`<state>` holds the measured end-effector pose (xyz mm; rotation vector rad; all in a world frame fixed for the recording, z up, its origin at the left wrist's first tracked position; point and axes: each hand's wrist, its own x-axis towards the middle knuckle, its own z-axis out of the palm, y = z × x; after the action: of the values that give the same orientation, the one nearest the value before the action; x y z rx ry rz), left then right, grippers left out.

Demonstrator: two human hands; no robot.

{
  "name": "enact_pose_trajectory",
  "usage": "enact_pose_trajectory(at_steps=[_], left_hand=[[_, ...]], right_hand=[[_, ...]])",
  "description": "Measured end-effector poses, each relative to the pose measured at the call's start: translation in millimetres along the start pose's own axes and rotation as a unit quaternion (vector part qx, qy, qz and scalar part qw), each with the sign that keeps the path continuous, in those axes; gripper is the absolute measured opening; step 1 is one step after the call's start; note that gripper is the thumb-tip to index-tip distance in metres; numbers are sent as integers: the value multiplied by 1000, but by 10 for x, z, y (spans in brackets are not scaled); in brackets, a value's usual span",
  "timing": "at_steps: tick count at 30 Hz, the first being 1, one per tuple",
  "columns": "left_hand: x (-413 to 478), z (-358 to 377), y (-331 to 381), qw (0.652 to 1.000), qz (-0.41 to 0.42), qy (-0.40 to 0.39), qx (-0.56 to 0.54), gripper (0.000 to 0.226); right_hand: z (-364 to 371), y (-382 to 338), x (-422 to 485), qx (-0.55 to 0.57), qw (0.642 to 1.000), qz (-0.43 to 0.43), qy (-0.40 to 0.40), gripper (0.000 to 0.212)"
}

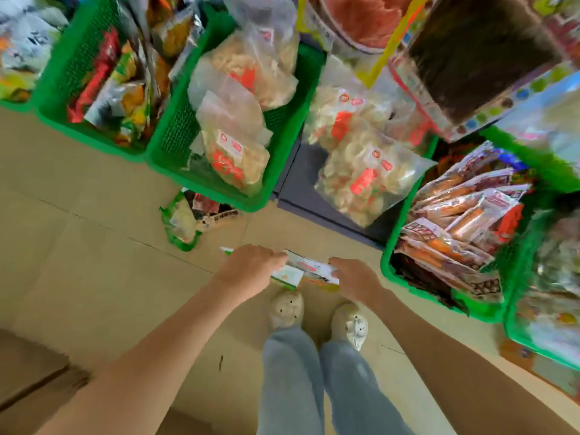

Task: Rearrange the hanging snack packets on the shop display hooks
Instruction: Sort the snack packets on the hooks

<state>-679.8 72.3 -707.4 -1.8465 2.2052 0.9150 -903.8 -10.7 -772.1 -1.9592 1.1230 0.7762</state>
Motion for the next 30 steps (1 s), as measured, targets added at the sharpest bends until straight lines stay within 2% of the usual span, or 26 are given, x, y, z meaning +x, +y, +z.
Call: enact_pose_trajectory(at_steps=[3, 6, 11, 12, 14, 16, 18, 21, 24, 27, 30], left_hand=[[191, 455, -182, 999, -45, 1, -28, 30], [450, 722, -287, 997, -79, -26, 4, 26], [678, 802, -287, 994, -107, 0, -17, 27], [676, 721, -229, 994, -107, 4, -23, 28], [631, 504, -61, 993, -104, 25, -47, 28], [540, 168, 149, 995, -77, 51, -48, 28], [442, -303, 381, 996, -48, 74, -15, 37], [258, -1250, 812, 992, -16, 121, 30, 47], [-18, -2307, 1388, 987, 26, 139, 74, 41], [-175, -3165, 1899, 983, 27, 156, 91, 26], [-303, -3801, 2269, 986, 41, 151, 52, 28]], right_hand=[[258, 168, 550, -2, 1000, -1, 0, 38], [431, 387, 1007, 2, 1000, 10, 23, 39], [219, 590, 1306, -69, 988, 66, 124, 40], [97, 519, 1210, -48, 987, 46, 146, 44], [-184, 242, 879, 91, 981, -30, 170, 48], [-500, -130, 351, 257, 951, -95, 144, 38], [-837, -425, -275, 336, 929, -130, 90, 26], [-1381, -638, -1118, 317, 932, -152, 91, 27], [-2118, -720, -1894, 284, 934, -129, 173, 26], [-2805, -760, -2576, 311, 914, -114, 235, 21], [-3332, -756, -3144, 282, 910, -113, 281, 22]])
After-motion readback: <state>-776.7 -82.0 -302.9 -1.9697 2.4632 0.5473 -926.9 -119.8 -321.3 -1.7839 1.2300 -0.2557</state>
